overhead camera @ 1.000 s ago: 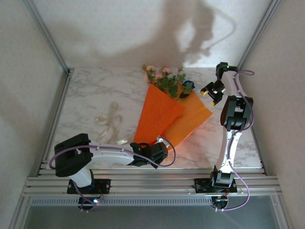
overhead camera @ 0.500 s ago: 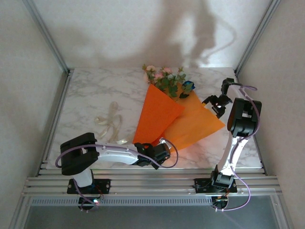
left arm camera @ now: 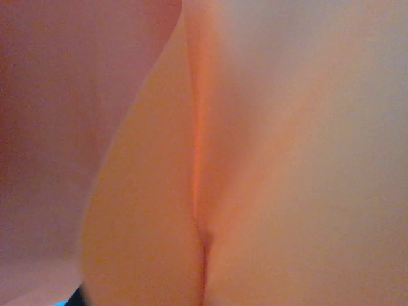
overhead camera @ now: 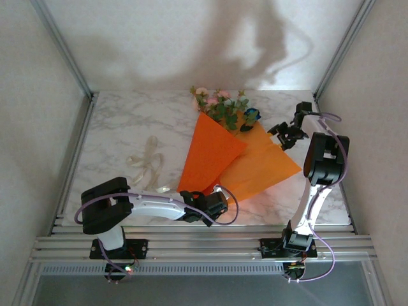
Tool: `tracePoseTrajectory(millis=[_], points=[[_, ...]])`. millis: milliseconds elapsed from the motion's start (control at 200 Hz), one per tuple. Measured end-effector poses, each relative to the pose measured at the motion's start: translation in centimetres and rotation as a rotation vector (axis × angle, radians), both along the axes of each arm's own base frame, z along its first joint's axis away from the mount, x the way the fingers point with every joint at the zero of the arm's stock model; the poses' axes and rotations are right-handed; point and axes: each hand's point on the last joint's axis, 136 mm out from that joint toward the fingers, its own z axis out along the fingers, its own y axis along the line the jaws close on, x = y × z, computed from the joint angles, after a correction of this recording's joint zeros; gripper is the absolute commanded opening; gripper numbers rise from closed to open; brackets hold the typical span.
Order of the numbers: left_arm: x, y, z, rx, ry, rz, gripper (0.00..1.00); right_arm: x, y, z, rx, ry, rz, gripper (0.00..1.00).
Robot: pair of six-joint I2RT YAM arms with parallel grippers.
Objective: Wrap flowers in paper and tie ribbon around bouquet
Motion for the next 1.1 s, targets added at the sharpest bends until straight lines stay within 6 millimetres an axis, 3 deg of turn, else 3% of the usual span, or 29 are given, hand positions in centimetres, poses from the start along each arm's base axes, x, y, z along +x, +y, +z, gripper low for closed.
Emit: tracePoseTrajectory(millis=[285,365,440,511,876,1101], points=[[0.0,0.0,0.3,-0.007,-0.002,0.0,0.0,1.5,0.6,-2.0,0.028,0.02,0.013,0.51],[-0.1,0.1,0.5,-0.015,-0.002,-0.001,0.0,1.9,0.6,-1.9,0.037,0.014,0.018,0.36],[-0.1,0.1,0.8,-0.022,-0.004,-0.001,0.0,2.5,0.8,-1.9,0.043,-0.005,0.023,0.12],[-0.1,0.1,0.8,-0.024,-0.004,-0.001,0.0,2.6,0.8,-2.0,0.04,-0.006,0.025,0.0],[0.1,-0.3,2.1,-0.101,-0.026,0.01,0.0,4.0,0.7,0.8,-0.099,0.017,0.074,0.0],[-0.1,-0.4,2.3,-0.142,-0.004,0.022,0.0,3.7,0.4,-0.3,-0.167,0.106,0.097,0.0]])
